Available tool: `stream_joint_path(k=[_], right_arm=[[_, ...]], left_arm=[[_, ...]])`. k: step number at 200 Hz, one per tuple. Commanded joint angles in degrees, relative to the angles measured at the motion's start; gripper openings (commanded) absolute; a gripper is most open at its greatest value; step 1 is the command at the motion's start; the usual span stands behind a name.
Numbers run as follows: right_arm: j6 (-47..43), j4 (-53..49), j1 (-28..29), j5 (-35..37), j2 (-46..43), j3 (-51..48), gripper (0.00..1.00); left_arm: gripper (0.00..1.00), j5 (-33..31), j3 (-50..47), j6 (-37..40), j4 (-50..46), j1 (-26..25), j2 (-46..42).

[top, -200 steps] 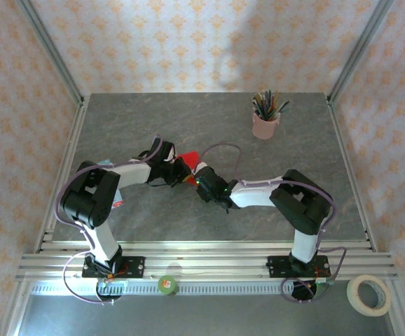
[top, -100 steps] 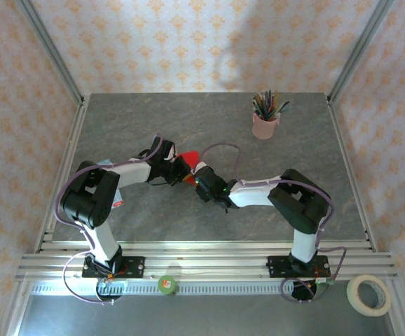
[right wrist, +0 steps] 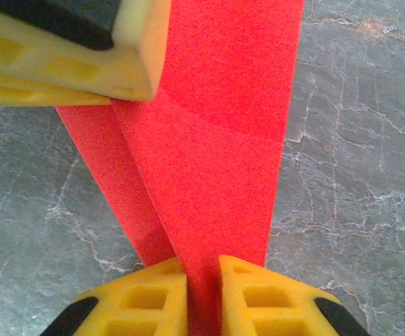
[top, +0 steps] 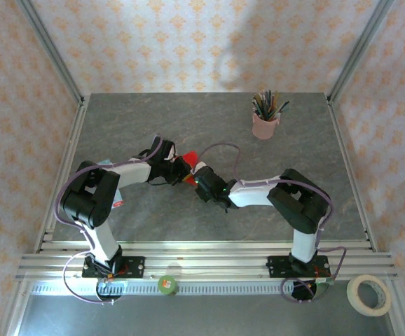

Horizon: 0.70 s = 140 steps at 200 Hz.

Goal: Fold a paper plane with a square sheet of paper (pick it up from the middle)

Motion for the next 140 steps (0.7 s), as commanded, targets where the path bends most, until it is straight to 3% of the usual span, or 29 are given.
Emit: stream_joint_path(k=[1, 73, 111, 140], right_arm=[[0.2, 0.0, 0.5, 1.1, 0.1, -0.1, 0.14], [2.0, -0.3, 0.2, -6.4, -1.0, -0.6, 0.11], [6.0, 1.0, -1.4, -14.5, -0.7, -1.5, 0.11], [8.7, 1.6, -3.3, -20.1, -0.6, -1.9, 0.12]], left_arm=[[0.19, -1.9, 1.9, 0.9, -2.5, 0.1, -2.3], [0.49, -5.8, 0.7, 1.5, -3.8, 6.7, -9.3], [0.55, -9.3, -4.0, -0.1, -0.9, 9.3, -16.1], [0.57, -8.4, -9.8, -1.7, 4.9, 9.2, -20.5]])
